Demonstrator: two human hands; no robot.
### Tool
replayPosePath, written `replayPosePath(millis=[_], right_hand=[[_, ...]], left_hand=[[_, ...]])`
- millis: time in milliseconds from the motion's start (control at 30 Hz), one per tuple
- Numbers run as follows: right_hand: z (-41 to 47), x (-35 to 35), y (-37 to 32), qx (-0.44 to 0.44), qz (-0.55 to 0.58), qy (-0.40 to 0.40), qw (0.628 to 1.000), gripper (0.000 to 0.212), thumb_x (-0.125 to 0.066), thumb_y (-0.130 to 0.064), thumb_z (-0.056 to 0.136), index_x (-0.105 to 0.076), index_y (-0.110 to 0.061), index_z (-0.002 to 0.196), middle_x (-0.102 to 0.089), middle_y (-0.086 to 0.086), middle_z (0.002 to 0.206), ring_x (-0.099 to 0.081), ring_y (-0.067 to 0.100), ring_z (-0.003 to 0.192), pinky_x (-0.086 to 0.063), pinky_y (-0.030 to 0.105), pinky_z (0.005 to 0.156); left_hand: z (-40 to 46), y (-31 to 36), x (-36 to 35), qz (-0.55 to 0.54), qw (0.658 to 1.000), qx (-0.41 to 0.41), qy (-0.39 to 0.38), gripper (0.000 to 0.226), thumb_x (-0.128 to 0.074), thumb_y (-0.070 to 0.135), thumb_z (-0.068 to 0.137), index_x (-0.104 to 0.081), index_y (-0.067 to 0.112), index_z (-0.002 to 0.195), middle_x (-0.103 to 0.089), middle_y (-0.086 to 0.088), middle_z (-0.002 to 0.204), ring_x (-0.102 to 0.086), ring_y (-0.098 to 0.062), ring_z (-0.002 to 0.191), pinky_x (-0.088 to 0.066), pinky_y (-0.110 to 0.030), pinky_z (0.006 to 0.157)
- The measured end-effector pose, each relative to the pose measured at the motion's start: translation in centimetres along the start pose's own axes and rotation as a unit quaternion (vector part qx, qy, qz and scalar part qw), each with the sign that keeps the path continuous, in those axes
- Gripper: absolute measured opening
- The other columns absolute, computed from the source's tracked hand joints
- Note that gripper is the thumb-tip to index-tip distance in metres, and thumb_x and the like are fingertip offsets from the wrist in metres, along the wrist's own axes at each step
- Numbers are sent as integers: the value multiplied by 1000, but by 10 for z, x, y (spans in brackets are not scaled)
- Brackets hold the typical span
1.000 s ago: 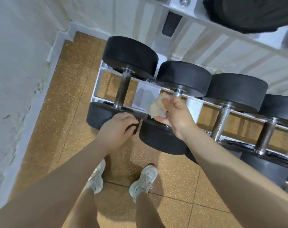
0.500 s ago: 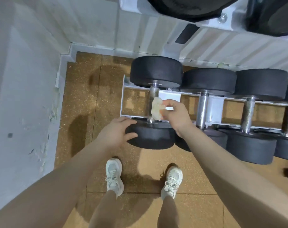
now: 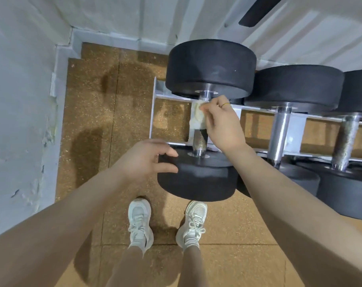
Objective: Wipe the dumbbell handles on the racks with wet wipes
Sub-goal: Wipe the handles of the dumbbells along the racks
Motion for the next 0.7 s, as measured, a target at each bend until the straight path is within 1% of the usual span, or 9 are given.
replayPosePath(millis=[67,133,200,300,367,433,500,600,700], right_hand=[[-2,5,-7,75,-102,7,992,22,-63,-16,82,-66,0,97,-56,18,103,-57,34,81,-51,38,65],[-7,6,-10,115,-208,3,971,34,-75,-31,70,-68,-6,91,-60,16,101,-58,35,82,-47,37,65],[-7,3,-12,134,-279,-18,951,32,-80,-30,64,-69,-9,85,-61,12,97,-58,32,79,-45,34,64],[5,5,-17,151,-230,-41,961,21,-74,-2,66,-64,0,84,-59,15,88,-56,34,74,-47,32,58],[14,7,-19,136,-207,-62,967,26,-61,7,74,-60,3,99,-56,19,97,-55,37,85,-47,36,61],[18,6,-19,120,-210,-83,967,29,-47,4,86,-55,-1,113,-52,18,109,-50,36,96,-46,40,70],[18,0,-16,104,-204,-116,966,26,-36,-3,94,-55,-3,113,-51,17,112,-49,35,99,-42,40,76],[10,-8,-7,87,-157,-162,970,27,-35,-5,95,-56,-4,112,-53,17,111,-49,34,98,-40,36,77],[-18,-23,-1,96,-145,-278,945,31,-36,-5,96,-58,-7,117,-52,15,117,-48,28,96,-31,25,74]], left_hand=[[1,-2,-1,-5,1000,-3,0,36,-73,31,73,-68,19,106,-58,12,95,-55,-6,92,-37,-8,81],[0,-2,0,-6,1000,1,8,36,-73,32,72,-68,20,106,-57,13,97,-53,-5,94,-37,-8,83],[0,0,0,7,1000,2,9,38,-73,33,72,-68,21,108,-56,13,101,-49,-4,97,-34,-6,85],[0,4,1,20,1000,-5,9,40,-72,31,73,-67,17,110,-54,12,103,-46,-2,98,-28,5,81],[0,5,2,13,1000,-5,9,41,-73,30,72,-67,16,110,-55,11,103,-48,-3,98,-28,5,81],[1,4,2,3,1000,2,7,40,-73,30,72,-67,17,110,-56,12,103,-50,-4,98,-31,3,81],[1,2,2,-3,1000,7,6,39,-73,30,72,-68,18,109,-55,14,102,-52,-4,98,-32,2,81],[-1,2,2,8,1000,3,13,38,-73,30,73,-68,19,109,-57,14,103,-52,-4,98,-31,1,82],[-3,3,3,21,999,6,25,39,-72,32,73,-68,20,110,-56,14,104,-50,-2,98,-30,1,80]])
Point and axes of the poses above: each hand's wrist, its own z-axis towards the middle knuckle, its own x-axis out of the back of the hand, y = z × x, the point moved 7 cm from there along z, towards the middle knuckle
